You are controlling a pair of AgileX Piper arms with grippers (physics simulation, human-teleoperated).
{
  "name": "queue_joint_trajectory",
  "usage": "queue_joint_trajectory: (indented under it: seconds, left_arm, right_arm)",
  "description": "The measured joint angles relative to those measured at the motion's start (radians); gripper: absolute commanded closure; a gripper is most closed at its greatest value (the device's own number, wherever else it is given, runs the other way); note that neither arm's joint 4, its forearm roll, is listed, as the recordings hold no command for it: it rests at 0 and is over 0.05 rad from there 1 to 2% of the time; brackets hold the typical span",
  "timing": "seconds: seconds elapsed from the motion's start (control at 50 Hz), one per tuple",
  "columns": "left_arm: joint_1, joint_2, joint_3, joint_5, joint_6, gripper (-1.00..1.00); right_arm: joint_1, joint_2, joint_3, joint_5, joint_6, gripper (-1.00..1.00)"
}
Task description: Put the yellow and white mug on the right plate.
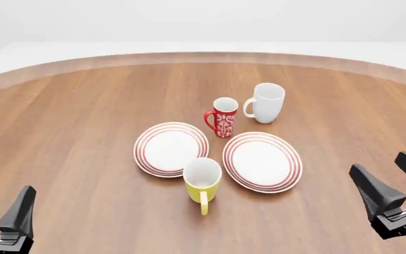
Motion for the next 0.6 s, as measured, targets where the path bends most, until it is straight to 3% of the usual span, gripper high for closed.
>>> queue_joint_trajectory:
  seconds: [0.6]
  left_arm:
    - [0.0, 0.0, 0.0, 0.0, 0.0, -1.0]
  right_arm:
    - [0.167, 0.359, -0.336, 0.246, 0.182, -1.0]
